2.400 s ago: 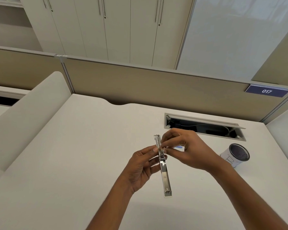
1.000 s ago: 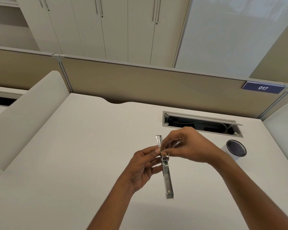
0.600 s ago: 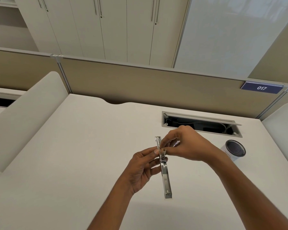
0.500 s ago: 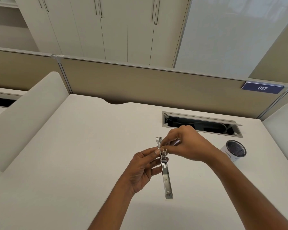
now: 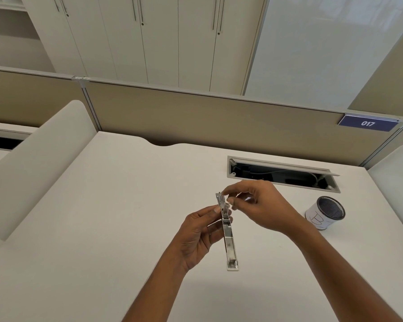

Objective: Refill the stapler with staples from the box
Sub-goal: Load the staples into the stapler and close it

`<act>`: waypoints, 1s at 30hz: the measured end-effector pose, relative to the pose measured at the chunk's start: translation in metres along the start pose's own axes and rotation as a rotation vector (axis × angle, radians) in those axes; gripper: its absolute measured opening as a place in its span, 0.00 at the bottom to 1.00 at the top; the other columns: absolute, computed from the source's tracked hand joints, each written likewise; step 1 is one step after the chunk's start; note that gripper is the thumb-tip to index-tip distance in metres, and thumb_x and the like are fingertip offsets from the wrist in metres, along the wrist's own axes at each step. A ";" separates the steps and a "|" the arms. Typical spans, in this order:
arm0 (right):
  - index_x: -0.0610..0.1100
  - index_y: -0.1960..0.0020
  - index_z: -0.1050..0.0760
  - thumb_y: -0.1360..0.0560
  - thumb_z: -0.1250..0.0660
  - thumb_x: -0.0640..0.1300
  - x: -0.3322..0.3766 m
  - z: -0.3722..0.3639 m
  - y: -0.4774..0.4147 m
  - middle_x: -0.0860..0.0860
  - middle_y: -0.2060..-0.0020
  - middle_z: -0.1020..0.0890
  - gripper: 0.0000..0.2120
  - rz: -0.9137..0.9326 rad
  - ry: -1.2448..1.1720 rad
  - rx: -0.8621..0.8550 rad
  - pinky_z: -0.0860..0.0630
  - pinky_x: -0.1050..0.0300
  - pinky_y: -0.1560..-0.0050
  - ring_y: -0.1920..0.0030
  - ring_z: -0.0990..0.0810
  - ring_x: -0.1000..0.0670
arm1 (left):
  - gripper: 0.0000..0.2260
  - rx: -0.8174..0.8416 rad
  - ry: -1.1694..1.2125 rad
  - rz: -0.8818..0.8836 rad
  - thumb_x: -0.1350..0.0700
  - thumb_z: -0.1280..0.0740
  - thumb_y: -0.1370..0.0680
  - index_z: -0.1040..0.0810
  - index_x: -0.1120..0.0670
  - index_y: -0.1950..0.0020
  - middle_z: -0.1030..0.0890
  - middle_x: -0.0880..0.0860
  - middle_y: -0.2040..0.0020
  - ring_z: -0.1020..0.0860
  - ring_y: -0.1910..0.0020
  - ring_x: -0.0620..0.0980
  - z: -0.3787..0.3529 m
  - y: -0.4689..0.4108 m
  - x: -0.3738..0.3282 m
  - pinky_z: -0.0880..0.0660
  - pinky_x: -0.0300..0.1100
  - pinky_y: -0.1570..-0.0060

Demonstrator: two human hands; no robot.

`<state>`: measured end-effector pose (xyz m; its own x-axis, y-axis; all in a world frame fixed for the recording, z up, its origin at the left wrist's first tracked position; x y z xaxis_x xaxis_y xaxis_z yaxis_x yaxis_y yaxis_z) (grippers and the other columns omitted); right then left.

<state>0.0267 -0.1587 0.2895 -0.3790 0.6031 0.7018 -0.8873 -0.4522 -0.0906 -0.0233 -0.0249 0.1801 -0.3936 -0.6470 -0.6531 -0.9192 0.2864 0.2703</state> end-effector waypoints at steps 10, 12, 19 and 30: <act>0.52 0.31 0.26 0.20 0.37 0.33 -0.018 -0.017 0.003 0.56 0.48 0.17 0.22 -0.017 0.053 0.006 0.20 0.66 0.52 0.54 0.16 0.58 | 0.14 -0.065 0.049 0.031 0.57 0.25 0.26 0.14 0.64 0.43 0.14 0.59 0.50 0.14 0.52 0.52 0.005 -0.003 0.010 0.16 0.42 0.56; 0.54 0.30 0.29 0.20 0.38 0.32 -0.023 -0.021 0.004 0.58 0.46 0.19 0.25 -0.017 0.050 0.014 0.20 0.66 0.51 0.52 0.17 0.58 | 0.14 -0.070 0.072 0.030 0.58 0.25 0.26 0.14 0.64 0.44 0.14 0.60 0.49 0.14 0.51 0.53 0.005 -0.004 0.011 0.16 0.42 0.55; 0.53 0.36 0.26 0.20 0.38 0.32 -0.039 -0.029 0.006 0.60 0.47 0.18 0.20 -0.097 -0.068 -0.015 0.17 0.62 0.52 0.49 0.18 0.59 | 0.13 -0.051 0.078 0.025 0.58 0.25 0.26 0.14 0.63 0.44 0.13 0.60 0.49 0.14 0.49 0.54 0.001 -0.005 0.008 0.16 0.42 0.54; 0.47 0.42 0.18 0.19 0.33 0.36 -0.021 -0.005 0.011 0.54 0.50 0.13 0.11 -0.034 -0.310 -0.123 0.15 0.53 0.52 0.50 0.15 0.50 | 0.14 -0.087 0.081 0.019 0.59 0.25 0.27 0.14 0.64 0.44 0.14 0.59 0.50 0.14 0.52 0.53 0.006 -0.010 0.004 0.16 0.43 0.55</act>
<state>0.0237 -0.1727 0.2707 -0.2678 0.3790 0.8858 -0.9302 -0.3413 -0.1352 -0.0156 -0.0262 0.1702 -0.4070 -0.6983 -0.5888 -0.9079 0.2387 0.3446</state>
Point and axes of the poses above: each hand's wrist, its own y-axis away from the middle knuckle, its own z-axis out of the back of the hand, x = y × z, the point moved 6 cm from there along -y, towards the middle knuckle
